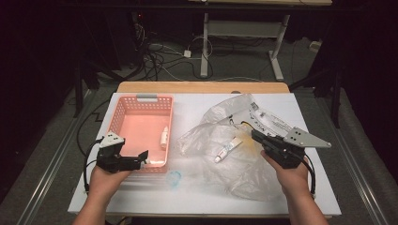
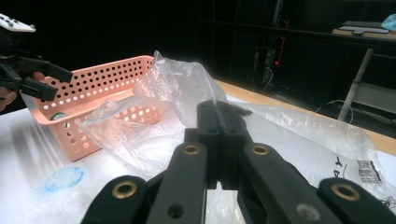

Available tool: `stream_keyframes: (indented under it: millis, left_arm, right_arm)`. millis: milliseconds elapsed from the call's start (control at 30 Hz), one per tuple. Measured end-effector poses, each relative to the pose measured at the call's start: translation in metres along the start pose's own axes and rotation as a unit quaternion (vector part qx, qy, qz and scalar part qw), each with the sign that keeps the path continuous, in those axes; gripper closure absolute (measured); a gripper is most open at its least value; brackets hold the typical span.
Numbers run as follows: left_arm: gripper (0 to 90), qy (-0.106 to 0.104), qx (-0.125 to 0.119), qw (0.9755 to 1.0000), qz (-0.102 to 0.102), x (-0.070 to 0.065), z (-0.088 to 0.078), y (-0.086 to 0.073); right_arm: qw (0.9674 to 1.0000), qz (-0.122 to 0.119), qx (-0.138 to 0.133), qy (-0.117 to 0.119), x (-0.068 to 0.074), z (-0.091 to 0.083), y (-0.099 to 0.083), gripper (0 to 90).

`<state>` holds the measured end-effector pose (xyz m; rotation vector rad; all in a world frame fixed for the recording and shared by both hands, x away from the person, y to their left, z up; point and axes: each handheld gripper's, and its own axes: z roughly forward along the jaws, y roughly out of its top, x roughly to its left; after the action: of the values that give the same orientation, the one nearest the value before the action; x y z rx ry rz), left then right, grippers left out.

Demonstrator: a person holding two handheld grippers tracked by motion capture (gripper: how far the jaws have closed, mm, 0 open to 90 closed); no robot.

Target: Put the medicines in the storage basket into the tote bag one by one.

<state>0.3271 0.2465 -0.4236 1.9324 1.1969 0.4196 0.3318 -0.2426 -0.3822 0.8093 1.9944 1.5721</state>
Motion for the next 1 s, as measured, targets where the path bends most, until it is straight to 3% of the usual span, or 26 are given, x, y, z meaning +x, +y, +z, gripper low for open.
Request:
stream_keyframes:
  millis: [267,467,700,800,1000]
  left_arm:
    - [2.7,0.004,0.058,0.9981,0.018,0.003,0.003,0.02]
    - [14.9,-0.012,0.121,0.992,0.035,0.007,0.009,0.033]
    - [21.1,-0.035,0.191,0.9801,0.04,0.011,0.02,0.039]
    - [25.6,-0.047,0.22,0.9735,0.044,0.012,0.026,0.042]
    - [36.1,-0.06,0.273,0.9578,0.065,0.009,0.039,0.048]
  right_arm:
    - [1.0,-0.001,-0.003,0.001,-0.001,-0.001,0.001,90.0]
    - [1.0,-0.003,-0.002,0.001,0.0,0.0,0.001,90.0]
    - [1.0,-0.003,0.0,0.002,0.0,0.0,0.0,90.0]
    - [1.0,-0.005,0.002,0.003,0.001,0.0,0.0,90.0]
    - [1.0,-0.005,0.002,0.004,0.001,0.001,0.0,90.0]
